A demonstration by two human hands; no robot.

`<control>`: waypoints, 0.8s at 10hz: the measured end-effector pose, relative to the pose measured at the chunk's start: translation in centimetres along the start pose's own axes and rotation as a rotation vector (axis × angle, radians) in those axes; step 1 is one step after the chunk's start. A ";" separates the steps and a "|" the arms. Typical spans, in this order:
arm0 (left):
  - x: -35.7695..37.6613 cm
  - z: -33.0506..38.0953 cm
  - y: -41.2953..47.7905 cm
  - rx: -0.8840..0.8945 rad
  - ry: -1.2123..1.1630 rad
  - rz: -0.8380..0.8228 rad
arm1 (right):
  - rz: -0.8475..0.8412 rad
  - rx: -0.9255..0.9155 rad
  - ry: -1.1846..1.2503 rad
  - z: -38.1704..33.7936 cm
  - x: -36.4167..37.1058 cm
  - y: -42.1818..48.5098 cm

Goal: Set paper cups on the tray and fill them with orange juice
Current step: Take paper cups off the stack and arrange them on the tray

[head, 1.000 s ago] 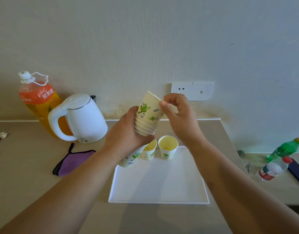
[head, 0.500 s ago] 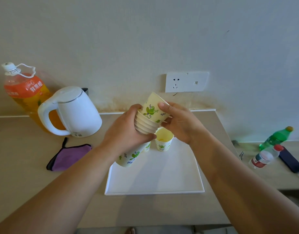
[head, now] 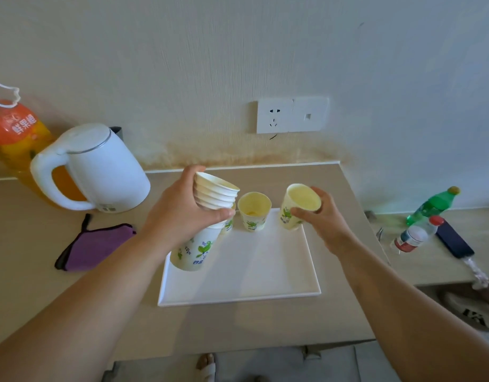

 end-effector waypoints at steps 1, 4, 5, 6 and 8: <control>0.0 -0.2 0.0 -0.005 0.004 -0.002 | -0.054 -0.013 -0.101 1.4 0.6 0.0; 0.1 -0.8 0.1 -0.043 0.037 -0.008 | -0.148 -0.019 -0.291 3.4 1.1 1.7; 0.1 -0.8 0.2 -0.044 0.042 -0.008 | -0.154 -0.027 -0.302 3.4 1.2 2.1; 0.2 -0.6 0.2 -0.042 0.046 -0.009 | -0.158 -0.030 -0.305 3.4 1.3 2.6; 0.3 -0.3 0.2 -0.044 0.054 -0.019 | -0.196 -0.016 -0.319 3.8 1.3 2.7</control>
Point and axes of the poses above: each hand's wrist, its own y-axis towards the middle knuckle, its own x-axis out of the palm, z = x × y, the point moved 5 cm from there along y, towards the middle knuckle, and after that the axes turned 14 degrees about -x, right-handed, at the moved point
